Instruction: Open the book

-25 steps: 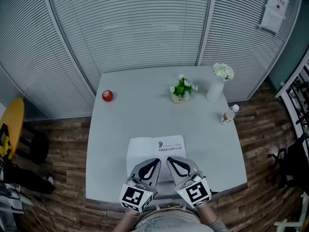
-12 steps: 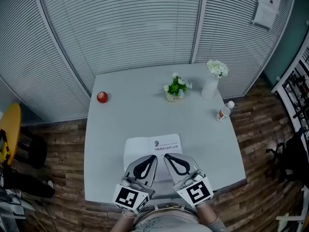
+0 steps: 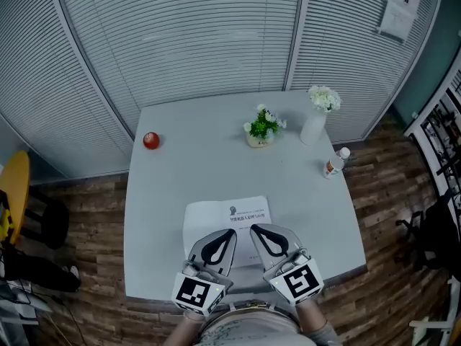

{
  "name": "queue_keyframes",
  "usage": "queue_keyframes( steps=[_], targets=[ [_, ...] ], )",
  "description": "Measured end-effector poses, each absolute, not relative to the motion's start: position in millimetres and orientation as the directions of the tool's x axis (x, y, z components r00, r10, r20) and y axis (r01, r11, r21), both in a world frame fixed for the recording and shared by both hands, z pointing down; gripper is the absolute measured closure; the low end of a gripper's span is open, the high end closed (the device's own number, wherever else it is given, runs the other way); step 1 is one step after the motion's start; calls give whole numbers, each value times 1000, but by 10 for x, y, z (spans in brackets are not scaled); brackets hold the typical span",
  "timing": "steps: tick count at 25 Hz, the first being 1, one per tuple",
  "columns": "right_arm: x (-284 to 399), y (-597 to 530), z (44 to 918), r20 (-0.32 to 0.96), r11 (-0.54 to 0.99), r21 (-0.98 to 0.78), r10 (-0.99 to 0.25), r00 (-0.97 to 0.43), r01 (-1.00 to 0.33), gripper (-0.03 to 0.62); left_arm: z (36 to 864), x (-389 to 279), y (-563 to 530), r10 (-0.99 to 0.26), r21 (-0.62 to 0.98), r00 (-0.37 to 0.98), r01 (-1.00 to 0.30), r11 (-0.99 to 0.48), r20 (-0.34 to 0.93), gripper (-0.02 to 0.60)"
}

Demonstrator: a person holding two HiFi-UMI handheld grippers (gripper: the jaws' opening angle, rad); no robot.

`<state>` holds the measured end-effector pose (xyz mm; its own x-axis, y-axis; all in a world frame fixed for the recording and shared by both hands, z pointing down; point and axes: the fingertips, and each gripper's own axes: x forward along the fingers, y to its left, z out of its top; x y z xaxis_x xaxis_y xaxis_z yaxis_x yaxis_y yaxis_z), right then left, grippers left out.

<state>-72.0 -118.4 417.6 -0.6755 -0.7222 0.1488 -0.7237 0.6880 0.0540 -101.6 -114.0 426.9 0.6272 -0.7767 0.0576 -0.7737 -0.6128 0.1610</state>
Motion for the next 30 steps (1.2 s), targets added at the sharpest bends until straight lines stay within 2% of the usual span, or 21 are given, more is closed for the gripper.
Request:
queue_keyframes(
  steps=[18, 30],
  targets=[
    [-727, -1206, 4306, 200, 690, 48, -715, -669, -723, 592, 4432, -983, -1212, -752, 222, 655, -746, -628, 74, 583],
    [-721, -1199, 4389, 236, 694, 53, -708, -666, -718, 592, 4376, -935, -1199, -733, 201, 673, -735, -648, 99, 583]
  ],
)
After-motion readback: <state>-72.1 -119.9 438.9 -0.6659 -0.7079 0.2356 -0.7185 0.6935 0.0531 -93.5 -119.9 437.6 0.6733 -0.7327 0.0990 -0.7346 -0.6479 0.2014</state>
